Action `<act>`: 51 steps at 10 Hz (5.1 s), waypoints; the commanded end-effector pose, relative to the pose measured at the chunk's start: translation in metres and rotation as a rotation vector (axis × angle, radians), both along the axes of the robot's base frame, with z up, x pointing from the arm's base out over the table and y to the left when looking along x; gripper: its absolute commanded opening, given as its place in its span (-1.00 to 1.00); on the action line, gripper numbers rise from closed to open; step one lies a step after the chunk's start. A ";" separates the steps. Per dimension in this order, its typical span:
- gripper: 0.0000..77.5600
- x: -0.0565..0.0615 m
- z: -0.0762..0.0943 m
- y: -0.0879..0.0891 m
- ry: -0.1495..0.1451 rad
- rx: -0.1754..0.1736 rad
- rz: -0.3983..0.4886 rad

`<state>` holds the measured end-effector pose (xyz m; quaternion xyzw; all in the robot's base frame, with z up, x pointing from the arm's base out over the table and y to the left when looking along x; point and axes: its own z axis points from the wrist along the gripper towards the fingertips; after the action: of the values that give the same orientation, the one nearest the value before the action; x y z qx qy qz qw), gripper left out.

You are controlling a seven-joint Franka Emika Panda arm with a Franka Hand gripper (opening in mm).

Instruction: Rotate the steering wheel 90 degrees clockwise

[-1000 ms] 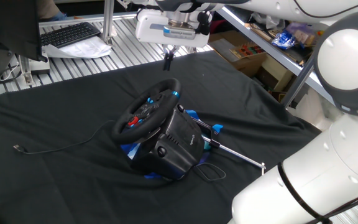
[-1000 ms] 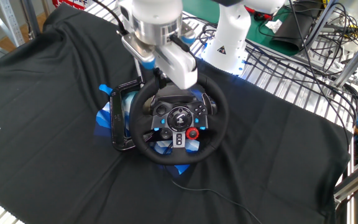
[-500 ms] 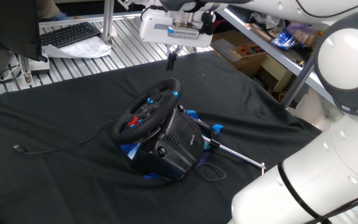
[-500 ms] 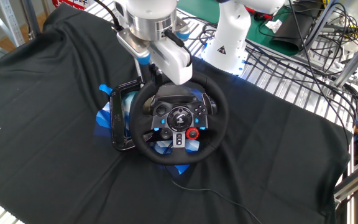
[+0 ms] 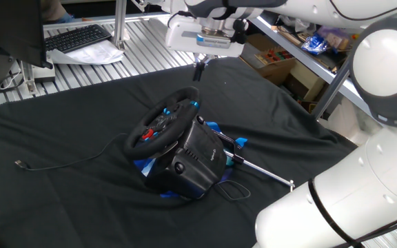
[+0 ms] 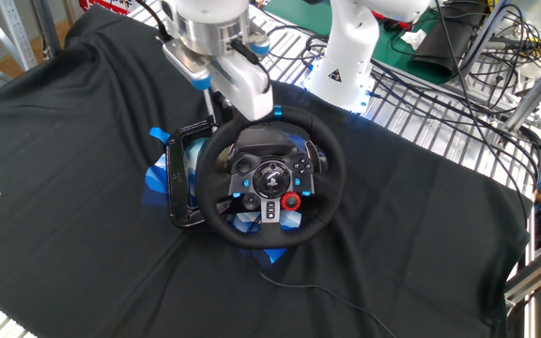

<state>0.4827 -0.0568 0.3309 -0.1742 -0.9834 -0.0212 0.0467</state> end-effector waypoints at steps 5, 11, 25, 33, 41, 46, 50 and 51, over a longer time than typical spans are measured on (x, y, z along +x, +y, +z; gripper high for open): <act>-1.00 -0.022 -0.009 -0.011 0.012 0.088 -0.282; -1.00 -0.020 -0.013 -0.017 0.030 0.166 -0.333; -1.00 -0.020 -0.017 -0.017 0.052 0.216 -0.275; -1.00 -0.020 -0.017 -0.017 0.056 0.219 -0.274; -1.00 -0.020 -0.017 -0.017 0.058 0.219 -0.273; 1.00 -0.020 -0.017 -0.017 0.057 0.219 -0.268; 1.00 -0.020 -0.017 -0.017 0.057 0.219 -0.268; 1.00 -0.020 -0.017 -0.017 0.057 0.219 -0.268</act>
<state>0.4626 -0.0735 0.3131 -0.3003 -0.9406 -0.1292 0.0916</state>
